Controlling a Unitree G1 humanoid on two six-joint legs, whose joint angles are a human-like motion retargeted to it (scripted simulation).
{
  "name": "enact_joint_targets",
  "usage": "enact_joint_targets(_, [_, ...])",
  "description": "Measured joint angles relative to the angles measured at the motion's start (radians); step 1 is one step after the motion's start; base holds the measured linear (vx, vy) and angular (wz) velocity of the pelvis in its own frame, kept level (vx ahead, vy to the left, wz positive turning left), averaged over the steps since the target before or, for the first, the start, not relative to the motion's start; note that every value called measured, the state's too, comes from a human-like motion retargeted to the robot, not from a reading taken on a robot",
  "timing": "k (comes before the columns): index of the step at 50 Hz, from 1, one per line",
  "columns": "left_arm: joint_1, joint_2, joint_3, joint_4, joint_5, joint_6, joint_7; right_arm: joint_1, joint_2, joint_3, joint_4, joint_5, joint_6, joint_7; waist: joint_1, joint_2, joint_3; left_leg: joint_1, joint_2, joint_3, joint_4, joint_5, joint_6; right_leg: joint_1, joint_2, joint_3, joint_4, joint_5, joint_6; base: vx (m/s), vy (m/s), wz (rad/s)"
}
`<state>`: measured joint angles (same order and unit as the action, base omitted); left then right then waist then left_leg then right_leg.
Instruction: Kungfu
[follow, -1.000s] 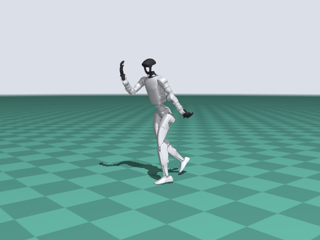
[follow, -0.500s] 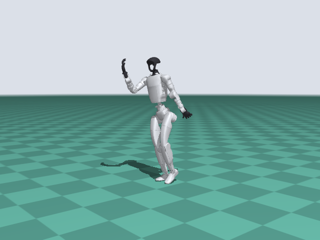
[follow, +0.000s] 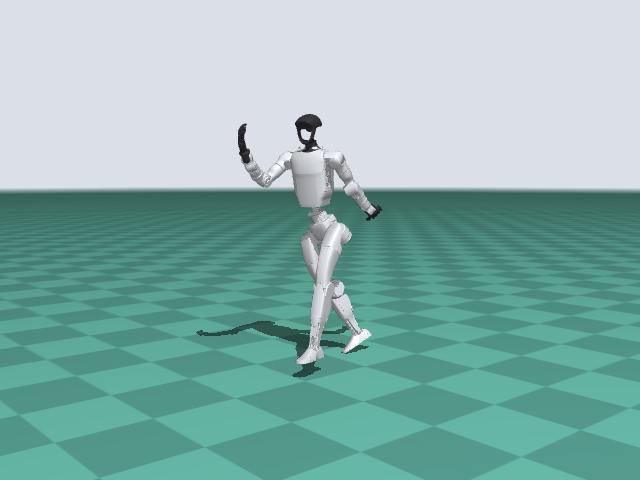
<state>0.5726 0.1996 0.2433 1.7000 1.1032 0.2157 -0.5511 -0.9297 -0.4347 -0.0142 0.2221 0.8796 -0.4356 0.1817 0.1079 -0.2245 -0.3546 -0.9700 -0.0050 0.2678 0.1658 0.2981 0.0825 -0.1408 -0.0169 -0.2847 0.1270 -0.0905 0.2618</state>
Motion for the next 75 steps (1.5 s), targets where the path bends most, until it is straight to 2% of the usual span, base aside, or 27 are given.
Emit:
enact_joint_targets(3, [-0.103,0.041,0.009,0.0,-0.082,0.036,0.136,0.116,0.033,-0.012,0.142,-0.042,0.043,0.037,0.015,-0.012,-0.045,-0.053,0.071,-0.01,0.131,-0.015,-0.083,-0.011,0.045,-0.057,0.041,0.193,0.0,0.95,-0.45,-0.3])
enact_joint_targets(5, [-0.21,0.06,-0.024,0.0,-0.145,0.053,0.224,0.197,0.079,-0.029,0.272,-0.099,0.095,0.084,0.028,-0.02,-0.069,-0.081,0.102,-0.002,0.224,-0.085,-0.082,-0.035,0.025,-0.073,0.104,0.334,0.0,0.84,-0.09,-0.49])
enact_joint_targets(8, [-0.432,0.094,-0.137,0.0,-0.204,0.059,0.366,0.275,0.136,-0.066,0.627,-0.276,0.183,0.188,0.027,0.047,-0.056,0.03,0.129,-0.032,0.264,-0.196,-0.07,-0.041,0.041,-0.085,0.256,0.524,0.0,0.93,0.13,-0.41])
enact_joint_targets(10, [-0.597,0.132,-0.211,0.0,-0.185,0.033,0.449,0.353,0.165,-0.08,0.868,-0.461,0.259,0.189,-0.009,0.11,-0.082,0.075,0.141,-0.08,0.28,-0.251,-0.081,-0.09,0.079,-0.098,0.377,0.489,0.0,1.07,0.05,0.08])
enact_joint_targets(12, [-0.793,0.175,-0.272,0.0,-0.168,-0.043,0.484,0.434,0.187,-0.051,1.087,-0.652,0.338,0.116,-0.055,0.126,-0.115,0.109,0.111,-0.081,0.264,-0.275,-0.076,-0.199,0.051,-0.083,0.522,0.37,0.0,1.09,0.03,0.55])
enact_joint_targets(15, [-1.038,0.187,-0.261,-0.159,-0.175,-0.232,0.438,0.625,0.199,-0.049,1.304,-0.923,0.511,0.007,-0.099,0.188,-0.103,0.204,0.09,-0.142,0.245,-0.324,-0.086,-0.336,0.107,-0.023,0.623,0.222,0.0,0.82,-0.02,0.89])
enact_joint_targets(19, [-1.32,0.102,-0.256,-0.539,-0.289,-0.533,0.447,1.013,0.198,-0.096,1.38,-1.23,0.628,0.094,-0.181,0.224,-0.038,0.386,-0.03,-0.197,0.166,-0.358,-0.034,-0.472,0.022,0.071,0.611,0.087,-0.008,0.83,0.09,1.36])
enact_joint_targets(20, [-1.385,0.098,-0.3,-0.647,-0.34,-0.585,0.472,1.115,0.195,-0.108,1.385,-1.296,0.637,0.129,-0.211,0.233,-0.016,0.437,-0.067,-0.213,0.141,-0.363,-0.014,-0.507,-0.016,0.095,0.603,0.057,-0.019,0.85,-0.06,1.24])
enact_joint_targets(23, [-1.567,0.198,-0.414,-0.961,-0.451,-0.698,0.543,1.38,0.184,-0.153,1.401,-1.43,0.635,0.183,-0.294,0.295,0.02,0.531,-0.094,-0.26,0.118,-0.406,0.014,-0.623,-0.038,0.149,0.482,0.05,-0.133,0.73,-0.22,0.82])
enact_joint_targets(28, [-1.827,0.544,-0.542,-1.289,-0.645,-0.772,0.657,1.71,0.072,-0.289,1.426,-1.553,0.639,0.221,-0.492,0.384,0.089,0.706,-0.104,-0.267,0.098,-0.489,0.007,-0.728,-0.026,0.307,0.18,0.164,-0.298,0.77,-0.32,0.08])
enact_joint_targets(32, [-2.009,0.737,-0.598,-1.371,-0.696,-0.801,0.717,1.857,-0.005,-0.522,1.471,-1.533,0.663,0.233,-0.61,0.457,0.164,0.857,-0.077,-0.273,0.096,-0.551,-0.008,-0.711,-0.008,0.368,-0.04,0.158,-0.384,0.91,-0.28,0.01])
enact_joint_targets(35, [-2.124,0.824,-0.627,-1.372,-0.652,-0.791,0.768,1.9,-0.036,-0.638,1.478,-1.386,0.682,0.239,-0.683,0.474,0.211,0.956,-0.089,-0.281,0.113,-0.585,-0.022,-0.672,-0.009,0.39,-0.009,0.086,-0.33,0.87,-0.28,0.28])
enact_joint_targets(37, [-2.192,0.84,-0.662,-1.358,-0.623,-0.788,0.791,1.908,-0.016,-0.702,1.478,-1.264,0.698,0.208,-0.71,0.454,0.223,1.029,-0.108,-0.287,0.126,-0.6,-0.011,-0.629,-0.029,0.356,0.056,0.13,-0.232,0.91,-0.47,0.57])
enact_joint_targets(39, [-2.242,0.836,-0.696,-1.347,-0.579,-0.784,0.806,1.9,0.012,-0.722,1.478,-1.127,0.717,0.166,-0.712,0.469,0.17,1.029,-0.112,-0.293,0.136,-0.592,0.001,-0.698,-0.05,0.298,0.147,0.255,-0.189,0.9,-0.64,0.8])
enact_joint_targets(40, [-2.26,0.829,-0.718,-1.345,-0.549,-0.775,0.826,1.885,0.027,-0.709,1.478,-1.047,0.722,0.144,-0.7,0.488,0.116,0.988,-0.109,-0.292,0.143,-0.582,0.003,-0.791,-0.047,0.307,0.23,0.264,-0.185,0.71,-0.61,1.29])
enact_joint_targets(41, [-2.278,0.813,-0.73,-1.34,-0.526,-0.766,0.847,1.86,0.047,-0.703,1.478,-1.002,0.692,0.138,-0.715,0.5,0.113,0.975,-0.085,-0.317,0.153,-0.566,-0.005,-0.83,-0.038,0.308,0.298,0.25,-0.202,0.66,-0.57,1.74])
enact_joint_targets(43, [-2.285,0.779,-0.719,-1.326,-0.495,-0.757,0.868,1.802,0.077,-0.703,1.478,-0.975,0.594,0.168,-0.738,0.514,0.123,0.975,-0.034,-0.328,0.137,-0.515,-0.019,-0.851,-0.067,0.237,0.401,0.18,-0.262,0.61,-0.44,2.25])
enact_joint_targets(45, [-2.255,0.756,-0.707,-1.32,-0.503,-0.761,0.873,1.738,0.072,-0.673,1.478,-0.965,0.514,0.276,-0.751,0.53,0.109,0.94,0.018,-0.347,0.132,-0.46,-0.049,-0.863,-0.149,0.142,0.506,0.081,-0.277,0.51,-0.34,2.49])
enact_joint_targets(48, [-2.213,0.749,-0.719,-1.301,-0.516,-0.773,0.87,1.671,0.055,-0.624,1.338,-0.931,0.539,0.391,-0.728,0.548,0.107,0.875,0.116,-0.388,0.127,-0.402,-0.101,-0.874,-0.179,0.079,0.581,0.0,-0.275,0.5,-0.38,2.32])
enact_joint_targets(52, [-2.103,0.667,-0.683,-1.266,-0.474,-0.761,0.838,1.648,-0.024,-0.565,1.039,-0.763,0.543,0.453,-0.66,0.511,0.094,0.775,0.216,-0.348,0.084,-0.334,-0.195,-0.859,-0.27,-0.016,0.648,-0.097,-0.245,0.19,-0.36,2.57])
enact_joint_targets(56, [-1.895,0.463,-0.602,-1.239,-0.401,-0.746,0.866,1.676,-0.249,-0.52,0.774,-0.537,0.564,0.551,-0.607,0.442,0.115,0.652,0.299,-0.209,0.031,-0.296,-0.332,-0.833,-0.405,-0.105,0.707,-0.146,-0.172,-0.13,-0.33,3.19])
enact_joint_targets(60, [-1.65,0.24,-0.56,-1.152,-0.356,-0.757,0.915,1.647,-0.541,-0.491,0.62,-0.36,0.584,0.573,-0.612,0.335,0.179,0.515,0.255,-0.112,0.001,-0.249,-0.344,-0.837,-0.59,-0.13,0.768,-0.151,-0.093,-0.53,-0.32,3.45])
enact_joint_targets(64, [-1.414,0.016,-0.434,-0.91,-0.217,-0.766,0.918,1.464,-0.662,-0.477,0.495,-0.287,0.59,0.554,-0.468,0.298,0.26,0.441,0.34,-0.05,-0.041,-0.243,-0.344,-0.853,-0.578,-0.2,0.831,-0.231,-0.094,-0.54,-0.46,1.33])
enact_joint_targets(67, [-1.262,-0.1,-0.37,-0.675,-0.14,-0.725,0.967,1.122,-0.586,-0.324,0.426,-0.267,0.564,0.512,-0.381,0.295,0.28,0.357,0.36,-0.045,-0.05,-0.236,-0.344,-0.915,-0.609,-0.241,0.874,-0.295,-0.088,-0.31,-0.23,0.89])
enact_joint_targets(70, [-1.092,-0.099,-0.347,-0.512,-0.11,-0.655,1.072,0.731,-0.417,-0.032,0.44,-0.293,0.584,0.613,-0.348,0.313,0.302,0.313,0.404,0.053,-0.05,-0.215,-0.344,-0.943,-0.636,-0.285,0.914,-0.338,-0.1,-0.13,0.01,0.58])
enact_joint_targets(72, [-1.006,-0.124,-0.349,-0.443,-0.106,-0.588,1.144,0.564,-0.304,0.15,0.517,-0.346,0.601,0.744,-0.307,0.311,0.304,0.28,0.357,0.051,-0.059,-0.161,-0.344,-1.0,-0.675,-0.255,0.932,-0.338,-0.1,-0.08,0.3,0.58])
enact_joint_targets(75, [-0.925,-0.152,-0.367,-0.41,-0.114,-0.562,1.182,0.449,-0.173,0.282,0.613,-0.505,0.573,0.899,-0.256,0.306,0.319,0.254,0.283,0.079,-0.089,-0.114,-0.344,-1.054,-0.749,-0.229,0.956,-0.335,-0.093,-0.14,0.25,0.87])
